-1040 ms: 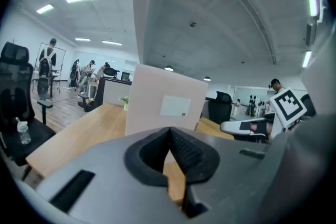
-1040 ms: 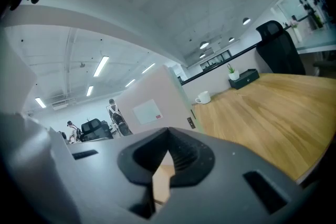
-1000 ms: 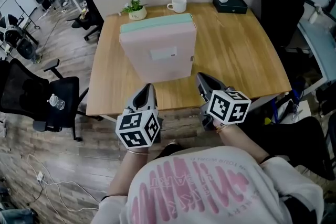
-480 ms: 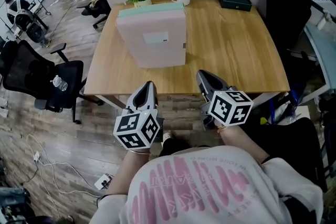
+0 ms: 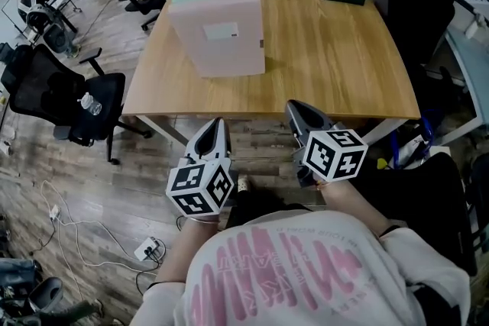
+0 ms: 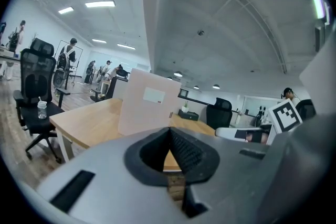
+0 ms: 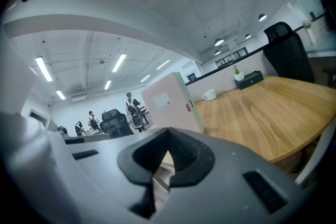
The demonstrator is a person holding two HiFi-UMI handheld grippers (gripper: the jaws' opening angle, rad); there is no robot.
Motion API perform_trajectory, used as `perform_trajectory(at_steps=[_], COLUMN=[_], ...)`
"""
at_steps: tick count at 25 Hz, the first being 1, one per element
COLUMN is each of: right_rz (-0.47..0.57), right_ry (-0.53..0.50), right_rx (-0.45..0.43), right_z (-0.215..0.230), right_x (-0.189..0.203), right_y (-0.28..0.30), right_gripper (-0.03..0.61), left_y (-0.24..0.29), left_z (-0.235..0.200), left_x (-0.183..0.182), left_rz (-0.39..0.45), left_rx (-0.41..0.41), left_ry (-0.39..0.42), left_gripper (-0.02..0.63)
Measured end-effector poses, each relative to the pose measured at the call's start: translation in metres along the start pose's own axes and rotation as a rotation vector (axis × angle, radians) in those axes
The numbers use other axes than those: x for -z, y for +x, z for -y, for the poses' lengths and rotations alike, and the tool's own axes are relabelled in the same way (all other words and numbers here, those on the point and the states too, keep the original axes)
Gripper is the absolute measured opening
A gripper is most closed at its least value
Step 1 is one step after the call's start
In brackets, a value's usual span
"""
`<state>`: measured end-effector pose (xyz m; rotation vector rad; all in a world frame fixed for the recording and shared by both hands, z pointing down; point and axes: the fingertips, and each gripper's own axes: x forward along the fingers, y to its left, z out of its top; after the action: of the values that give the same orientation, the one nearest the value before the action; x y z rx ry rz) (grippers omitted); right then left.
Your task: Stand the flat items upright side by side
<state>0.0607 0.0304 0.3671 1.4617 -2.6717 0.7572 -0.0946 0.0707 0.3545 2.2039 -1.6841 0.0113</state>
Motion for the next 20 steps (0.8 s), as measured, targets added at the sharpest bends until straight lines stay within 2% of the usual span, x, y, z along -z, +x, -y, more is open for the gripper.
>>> perform_trajectory(at_steps=[12,20], right_rz=[-0.027,-0.041], right_ry=[-0.041,-0.04], right_rx=[-0.006,-0.011], right_z=[-0.004,-0.002], right_x=[0.022,0.033], right_y=[-0.054,-0.068], right_gripper=[-0.003,-0.003], left_y=[-0.043,-0.055], left_z=[0.03,0.038], left_x=[0.023,0.033], left_rz=[0.018,0.012], left_rx=[-0.009,-0.018], left_ry=[-0.006,-0.007], left_gripper=[0.005,0.005])
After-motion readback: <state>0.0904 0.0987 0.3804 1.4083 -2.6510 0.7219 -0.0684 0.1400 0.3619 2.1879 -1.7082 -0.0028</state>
